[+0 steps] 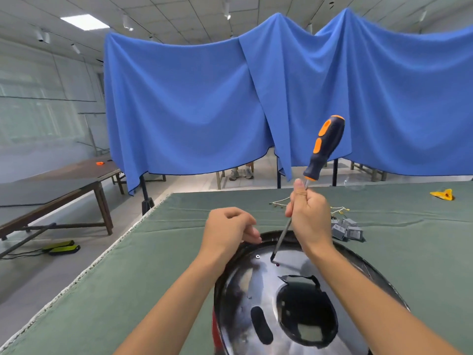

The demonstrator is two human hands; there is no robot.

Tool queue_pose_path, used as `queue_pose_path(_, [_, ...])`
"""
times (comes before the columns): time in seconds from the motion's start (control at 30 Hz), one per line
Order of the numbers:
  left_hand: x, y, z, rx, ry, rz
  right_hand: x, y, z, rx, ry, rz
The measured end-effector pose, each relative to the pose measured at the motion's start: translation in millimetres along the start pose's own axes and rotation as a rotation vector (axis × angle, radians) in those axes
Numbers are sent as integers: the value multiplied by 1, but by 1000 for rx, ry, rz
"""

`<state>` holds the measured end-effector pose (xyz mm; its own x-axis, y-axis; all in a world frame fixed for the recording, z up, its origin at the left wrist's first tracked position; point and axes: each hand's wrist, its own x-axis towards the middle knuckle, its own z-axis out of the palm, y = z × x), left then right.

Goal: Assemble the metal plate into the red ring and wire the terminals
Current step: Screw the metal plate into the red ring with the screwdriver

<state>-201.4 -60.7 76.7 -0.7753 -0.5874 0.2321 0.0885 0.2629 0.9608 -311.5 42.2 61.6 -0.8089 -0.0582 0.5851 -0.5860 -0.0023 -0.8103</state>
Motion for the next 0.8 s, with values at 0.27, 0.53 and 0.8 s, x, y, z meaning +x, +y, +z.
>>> queue_pose_path(0.27, [34,-40,-29,97,141,-86,6,2,1,-10,72,38])
queue_pose_path(0.53, [57,-133,-70,580,418,-196,1,-1,25,-158,-139,14])
queue_pose_path(0.8, [66,-138,-61,957,301,-149,-5,-4,29,-160,-184,-12])
